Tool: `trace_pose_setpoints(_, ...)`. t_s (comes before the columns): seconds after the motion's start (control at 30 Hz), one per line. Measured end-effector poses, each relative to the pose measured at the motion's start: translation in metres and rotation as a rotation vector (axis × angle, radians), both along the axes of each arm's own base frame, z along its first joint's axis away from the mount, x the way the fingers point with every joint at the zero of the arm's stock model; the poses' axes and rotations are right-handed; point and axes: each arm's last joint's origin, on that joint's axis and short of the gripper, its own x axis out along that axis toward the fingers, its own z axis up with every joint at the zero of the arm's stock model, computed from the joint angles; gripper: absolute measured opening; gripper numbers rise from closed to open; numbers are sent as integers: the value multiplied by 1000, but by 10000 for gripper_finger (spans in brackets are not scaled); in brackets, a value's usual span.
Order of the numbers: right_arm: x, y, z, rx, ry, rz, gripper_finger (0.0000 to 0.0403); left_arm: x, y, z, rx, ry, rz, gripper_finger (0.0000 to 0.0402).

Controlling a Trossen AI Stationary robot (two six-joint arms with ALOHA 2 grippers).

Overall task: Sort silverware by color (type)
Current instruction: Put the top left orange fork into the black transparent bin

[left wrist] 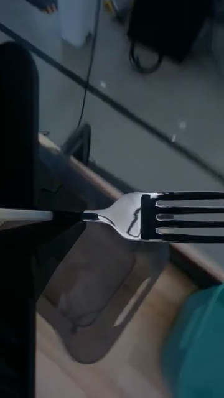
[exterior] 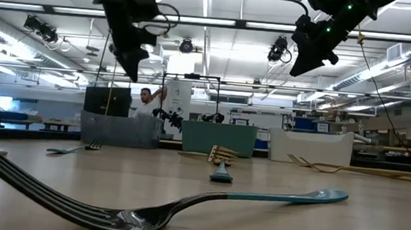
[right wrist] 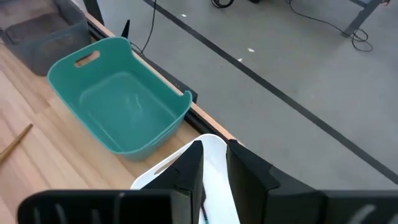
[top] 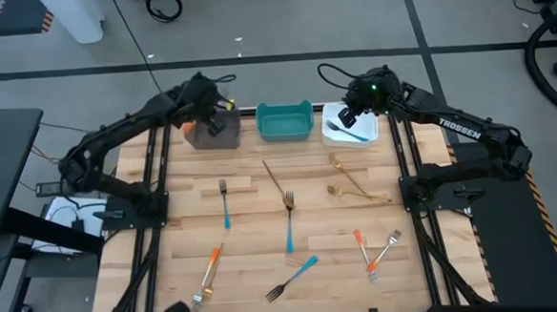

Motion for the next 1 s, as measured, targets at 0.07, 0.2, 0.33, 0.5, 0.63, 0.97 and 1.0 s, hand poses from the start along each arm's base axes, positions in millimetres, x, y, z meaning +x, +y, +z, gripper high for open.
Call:
trace_pose_setpoints(0.07, 0, 0, 0, 11, -9, 18, 78, 0, 10, -10, -33, 19, -22, 29)
trace_pose_setpoints(0.2, 1, 1, 0, 38, -35, 35, 78, 2, 28, -31, -78, 81, -33, 29)
trace_pose_setpoints(0.33, 1, 1, 0, 55, -55, 16, 78, 5, 38, -51, -123, 135, -34, 29)
trace_pose_setpoints(0.5, 1, 1, 0, 56, -54, 17, 78, 10, 43, -65, -140, 176, -80, 30)
trace_pose_setpoints(0.63, 1, 1, 0, 57, -53, 16, 78, 13, 46, -66, -121, 178, -115, 30)
trace_pose_setpoints(0.97, 1, 1, 0, 57, -53, 16, 78, 14, 47, -66, -106, 194, -176, 82)
trace_pose_setpoints(1.0, 1, 1, 0, 57, -53, 16, 78, 14, 47, -66, -107, 192, -172, 88)
